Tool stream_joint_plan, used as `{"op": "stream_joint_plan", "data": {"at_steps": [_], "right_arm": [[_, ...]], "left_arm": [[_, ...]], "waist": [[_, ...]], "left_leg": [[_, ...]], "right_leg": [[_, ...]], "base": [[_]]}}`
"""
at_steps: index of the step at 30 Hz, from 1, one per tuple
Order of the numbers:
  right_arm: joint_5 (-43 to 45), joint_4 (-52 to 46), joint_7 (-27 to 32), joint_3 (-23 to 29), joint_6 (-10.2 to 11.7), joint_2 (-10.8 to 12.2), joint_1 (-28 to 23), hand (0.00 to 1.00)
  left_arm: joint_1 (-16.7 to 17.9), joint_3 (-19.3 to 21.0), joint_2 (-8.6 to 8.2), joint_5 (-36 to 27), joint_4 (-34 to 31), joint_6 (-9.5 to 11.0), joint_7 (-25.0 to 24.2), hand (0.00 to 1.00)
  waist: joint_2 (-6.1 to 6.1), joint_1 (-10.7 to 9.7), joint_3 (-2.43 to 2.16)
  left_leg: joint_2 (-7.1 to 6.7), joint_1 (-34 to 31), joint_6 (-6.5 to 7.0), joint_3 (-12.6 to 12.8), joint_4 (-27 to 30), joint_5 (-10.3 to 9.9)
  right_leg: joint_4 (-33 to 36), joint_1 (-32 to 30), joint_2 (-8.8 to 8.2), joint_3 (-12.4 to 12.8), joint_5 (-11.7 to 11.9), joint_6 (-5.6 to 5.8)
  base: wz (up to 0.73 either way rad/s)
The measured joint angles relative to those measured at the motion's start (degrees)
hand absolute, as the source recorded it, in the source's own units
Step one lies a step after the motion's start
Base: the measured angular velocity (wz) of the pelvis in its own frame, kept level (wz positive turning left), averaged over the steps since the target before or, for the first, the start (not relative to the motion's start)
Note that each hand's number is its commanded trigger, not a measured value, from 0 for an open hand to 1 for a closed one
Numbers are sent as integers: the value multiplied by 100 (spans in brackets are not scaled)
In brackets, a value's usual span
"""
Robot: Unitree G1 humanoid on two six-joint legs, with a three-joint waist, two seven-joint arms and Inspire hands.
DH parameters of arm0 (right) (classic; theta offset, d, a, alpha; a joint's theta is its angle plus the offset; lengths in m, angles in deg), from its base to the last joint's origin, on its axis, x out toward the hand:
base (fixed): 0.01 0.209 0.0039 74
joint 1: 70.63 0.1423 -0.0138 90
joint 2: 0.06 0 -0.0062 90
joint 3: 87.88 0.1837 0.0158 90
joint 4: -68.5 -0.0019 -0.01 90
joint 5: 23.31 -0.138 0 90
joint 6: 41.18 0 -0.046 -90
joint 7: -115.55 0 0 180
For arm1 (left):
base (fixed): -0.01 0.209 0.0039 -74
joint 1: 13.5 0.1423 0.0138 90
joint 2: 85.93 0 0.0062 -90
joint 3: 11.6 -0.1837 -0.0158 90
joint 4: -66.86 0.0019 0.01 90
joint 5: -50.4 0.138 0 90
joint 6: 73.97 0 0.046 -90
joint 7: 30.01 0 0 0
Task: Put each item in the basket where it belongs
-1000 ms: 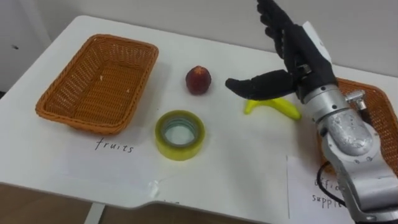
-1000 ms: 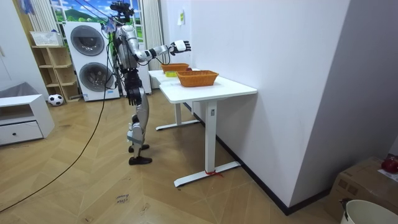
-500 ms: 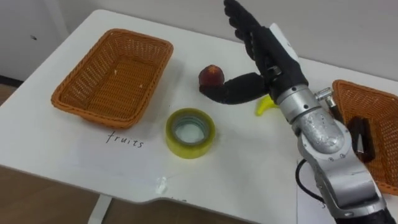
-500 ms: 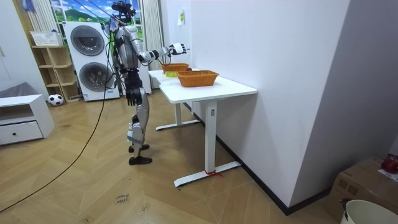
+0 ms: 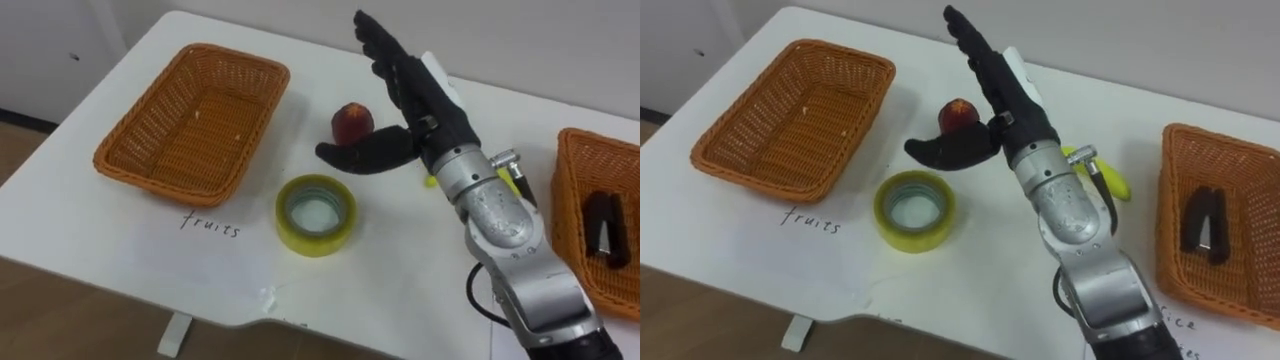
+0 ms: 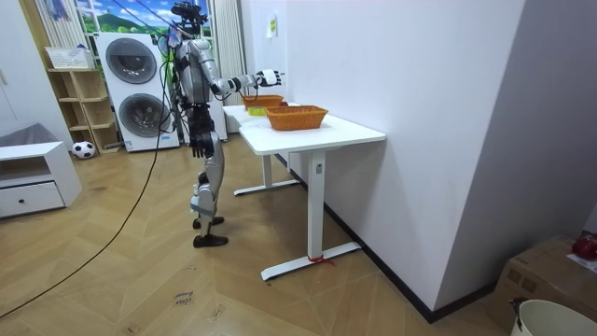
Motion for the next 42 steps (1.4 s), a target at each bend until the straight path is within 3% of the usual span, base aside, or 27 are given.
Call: {"op": "stream_joint_plan", "data": {"at_steps": [11,42], "right_arm": [[863,374,-50,-156,0,22,4,0],[994,507,-269,-512,0,13,5,0]], "left_arm": [[-87,-9,-35,132,-223,36,-10,0],[-122,-228,-8,125,-221,138,129,0]], "waist": [[-30,132,-11],[-83,142,-6]], "left_leg": [[-9,-102,5,36,0,18],[-10,-117,5,6,-14,19]], "right_leg": [[16,-77,-5,-1,-2,3],[13,-88,-3,6,-2,3]], "base": [[0],[0]]}}
